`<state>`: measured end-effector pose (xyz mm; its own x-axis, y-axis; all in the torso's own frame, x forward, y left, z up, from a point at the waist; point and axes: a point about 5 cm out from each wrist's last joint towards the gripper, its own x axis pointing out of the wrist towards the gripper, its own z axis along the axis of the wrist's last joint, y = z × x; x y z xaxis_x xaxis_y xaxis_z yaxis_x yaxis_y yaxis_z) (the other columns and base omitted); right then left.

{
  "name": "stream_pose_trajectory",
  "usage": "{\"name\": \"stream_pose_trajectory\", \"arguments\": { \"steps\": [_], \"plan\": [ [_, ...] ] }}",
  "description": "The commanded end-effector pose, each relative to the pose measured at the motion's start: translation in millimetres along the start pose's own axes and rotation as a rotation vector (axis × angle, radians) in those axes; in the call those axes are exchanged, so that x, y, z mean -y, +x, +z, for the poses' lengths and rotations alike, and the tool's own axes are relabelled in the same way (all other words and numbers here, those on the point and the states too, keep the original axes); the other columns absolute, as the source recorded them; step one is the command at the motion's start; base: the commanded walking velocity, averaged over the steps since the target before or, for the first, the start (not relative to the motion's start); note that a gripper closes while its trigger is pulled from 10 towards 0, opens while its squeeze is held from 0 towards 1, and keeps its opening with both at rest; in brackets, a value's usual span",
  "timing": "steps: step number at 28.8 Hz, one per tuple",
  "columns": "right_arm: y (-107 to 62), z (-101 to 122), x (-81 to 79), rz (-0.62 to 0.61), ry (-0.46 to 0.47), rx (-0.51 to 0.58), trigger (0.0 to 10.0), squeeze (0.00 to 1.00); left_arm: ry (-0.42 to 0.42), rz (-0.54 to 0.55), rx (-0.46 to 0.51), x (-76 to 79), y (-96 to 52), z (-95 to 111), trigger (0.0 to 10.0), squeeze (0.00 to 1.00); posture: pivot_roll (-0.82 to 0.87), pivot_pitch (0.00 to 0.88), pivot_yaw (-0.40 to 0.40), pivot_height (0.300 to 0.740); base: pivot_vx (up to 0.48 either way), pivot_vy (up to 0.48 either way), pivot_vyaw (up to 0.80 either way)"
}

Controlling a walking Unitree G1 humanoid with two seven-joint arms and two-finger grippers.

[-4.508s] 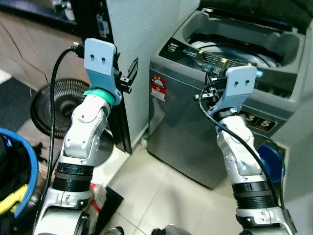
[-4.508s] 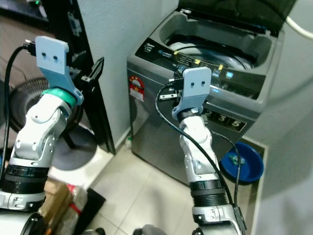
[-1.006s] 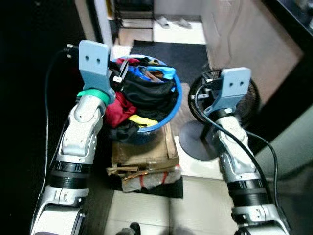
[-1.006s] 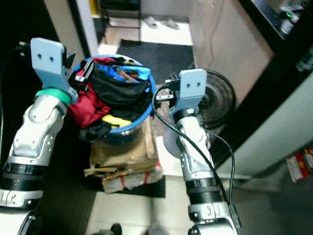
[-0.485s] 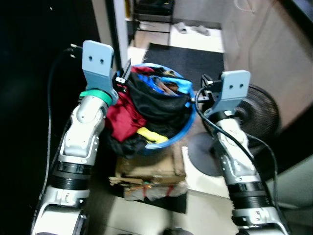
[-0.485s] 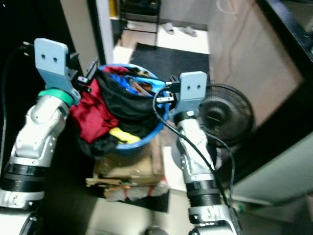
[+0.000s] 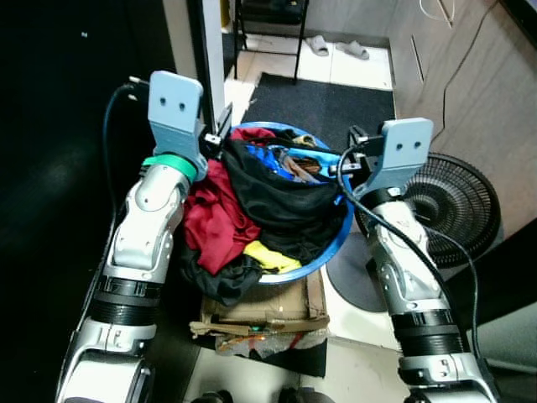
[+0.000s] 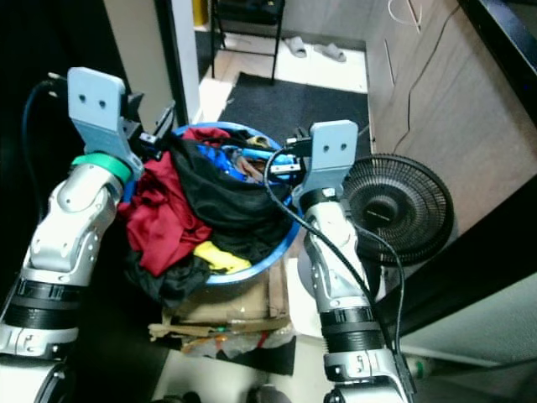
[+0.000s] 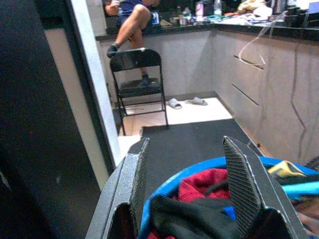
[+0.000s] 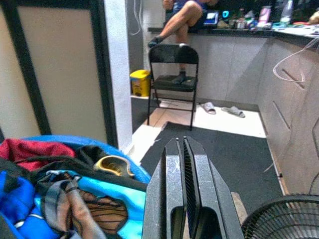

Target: Clothes washing

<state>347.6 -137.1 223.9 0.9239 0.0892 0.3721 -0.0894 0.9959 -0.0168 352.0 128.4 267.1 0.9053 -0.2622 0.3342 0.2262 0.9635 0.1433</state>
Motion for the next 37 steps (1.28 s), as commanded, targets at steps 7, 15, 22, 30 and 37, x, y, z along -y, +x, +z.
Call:
{"name": "stream_pose_trajectory", "arguments": {
  "steps": [7, 15, 22, 30, 37],
  "plan": [
    [-4.5, -7.8, 1.3, 0.040, -0.030, -0.030, 10.0, 0.00, -0.069, -0.080, -0.094, 11.7, -1.6, -12.4, 10.0, 0.00, -0.01, 0.091, 0.030, 0.740, 0.000, 0.000, 0.00],
    [-7.5, -24.8, 10.9, 0.155, -0.140, -0.111, 10.0, 0.00, 0.049, -0.122, -0.232, 8.9, -10.0, -35.9, 10.0, 0.00, -0.01, 0.094, 0.030, 0.740, 0.000, 0.000, 0.00],
    [-25.1, -36.6, 19.8, 0.169, -0.146, -0.144, 10.0, 0.00, 0.026, 0.009, -0.263, -29.3, -49.9, -50.5, 10.0, 0.00, 0.00, 0.093, 0.021, 0.740, 0.000, 0.000, 0.00],
    [-30.6, -39.8, 1.8, 0.244, -0.133, -0.135, 10.0, 0.00, 0.043, 0.017, -0.315, -42.9, -71.6, -62.4, 10.0, 0.00, 0.01, 0.086, 0.008, 0.740, 0.000, 0.000, 0.00],
    [-25.7, -39.4, 2.9, 0.256, -0.164, -0.128, 10.0, 0.00, -0.047, -0.101, -0.398, -30.6, -70.4, -77.3, 10.0, 0.00, -0.01, 0.074, 0.005, 0.740, 0.000, 0.000, 0.00]
  ]
}}
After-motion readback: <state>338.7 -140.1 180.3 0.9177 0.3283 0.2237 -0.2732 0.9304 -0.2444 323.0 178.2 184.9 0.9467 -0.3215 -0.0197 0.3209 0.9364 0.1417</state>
